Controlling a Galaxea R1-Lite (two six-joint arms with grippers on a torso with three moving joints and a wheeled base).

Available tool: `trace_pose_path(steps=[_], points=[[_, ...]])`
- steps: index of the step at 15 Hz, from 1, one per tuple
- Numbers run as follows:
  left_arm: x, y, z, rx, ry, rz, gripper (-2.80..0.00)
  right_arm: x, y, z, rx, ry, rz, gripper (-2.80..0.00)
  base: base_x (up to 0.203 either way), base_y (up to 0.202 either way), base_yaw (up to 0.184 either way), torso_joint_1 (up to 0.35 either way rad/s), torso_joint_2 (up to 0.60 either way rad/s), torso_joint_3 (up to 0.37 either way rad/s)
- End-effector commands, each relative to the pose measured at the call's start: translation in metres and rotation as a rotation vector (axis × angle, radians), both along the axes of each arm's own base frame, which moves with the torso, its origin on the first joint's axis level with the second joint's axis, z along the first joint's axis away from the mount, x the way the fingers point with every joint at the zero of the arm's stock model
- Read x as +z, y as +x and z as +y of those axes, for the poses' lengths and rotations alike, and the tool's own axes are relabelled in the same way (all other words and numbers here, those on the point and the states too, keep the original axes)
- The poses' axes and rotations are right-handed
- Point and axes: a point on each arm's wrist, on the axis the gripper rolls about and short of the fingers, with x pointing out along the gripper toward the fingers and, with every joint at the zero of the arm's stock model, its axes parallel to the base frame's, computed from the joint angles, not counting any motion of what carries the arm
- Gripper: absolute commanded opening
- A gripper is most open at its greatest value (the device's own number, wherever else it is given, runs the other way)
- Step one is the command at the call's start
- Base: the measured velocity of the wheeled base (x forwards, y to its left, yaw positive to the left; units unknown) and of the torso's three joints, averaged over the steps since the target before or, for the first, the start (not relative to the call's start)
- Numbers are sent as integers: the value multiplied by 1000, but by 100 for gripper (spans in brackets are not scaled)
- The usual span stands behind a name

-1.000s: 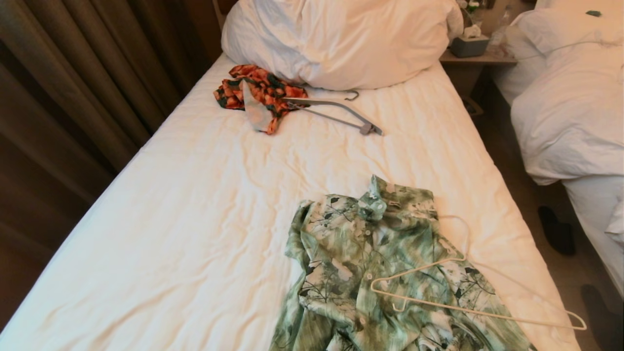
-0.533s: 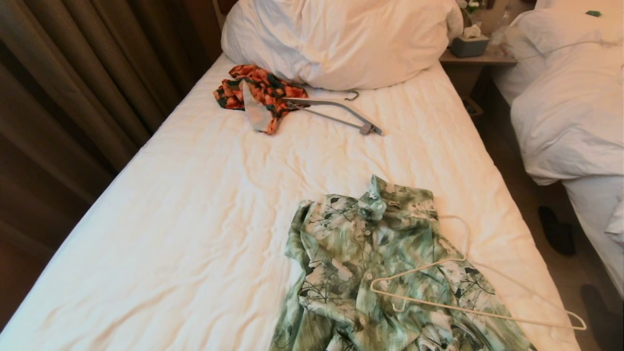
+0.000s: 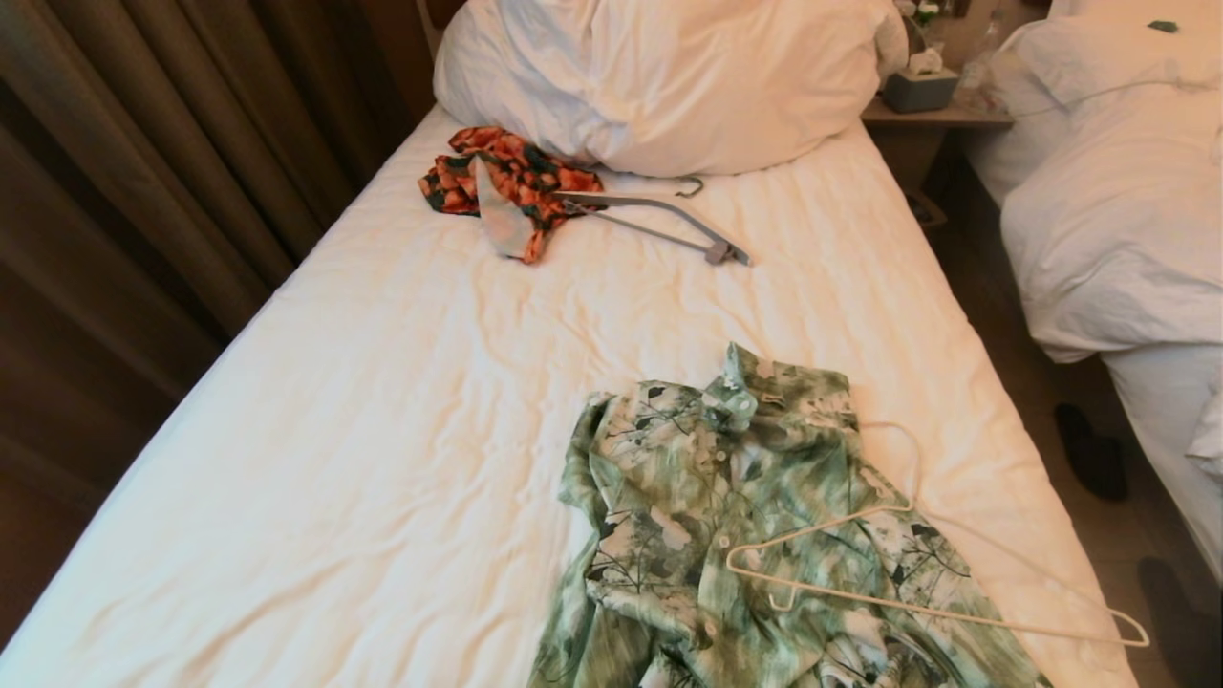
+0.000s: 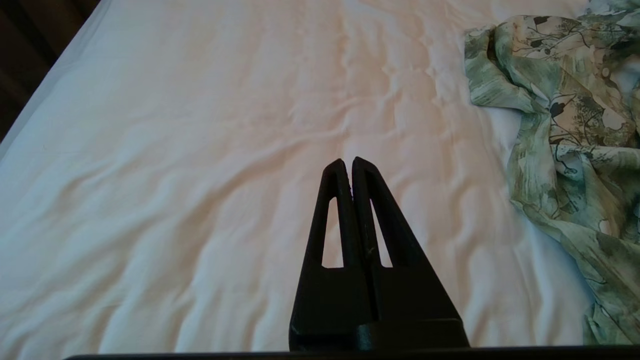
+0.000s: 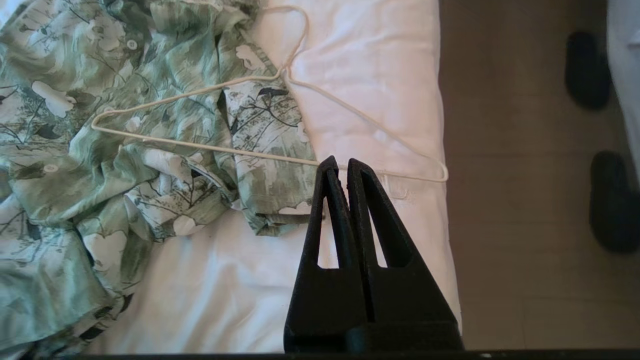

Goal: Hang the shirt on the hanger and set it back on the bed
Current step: Lift the shirt and hanger

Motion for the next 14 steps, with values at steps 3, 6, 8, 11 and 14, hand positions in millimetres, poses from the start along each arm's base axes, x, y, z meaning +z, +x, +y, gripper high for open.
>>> trace_pose_path(steps=[3, 6, 8, 11, 14], points=[[0, 0, 0, 0, 0, 0, -280, 24, 65, 1, 26, 32, 270, -280, 0, 0, 0, 0, 0, 0], [0, 0, 0, 0, 0, 0, -280, 36, 116, 0, 72, 71, 386, -280, 0, 0, 0, 0, 0, 0], [0, 0, 0, 0, 0, 0, -280, 35, 152, -9, 101, 114, 470, -280, 0, 0, 0, 0, 0, 0], [0, 0, 0, 0, 0, 0, -280, 21, 201, -41, 156, 202, 626, -280, 0, 0, 0, 0, 0, 0], [0, 0, 0, 0, 0, 0, -280, -5, 235, -78, 302, 286, 760, -280, 0, 0, 0, 0, 0, 0]])
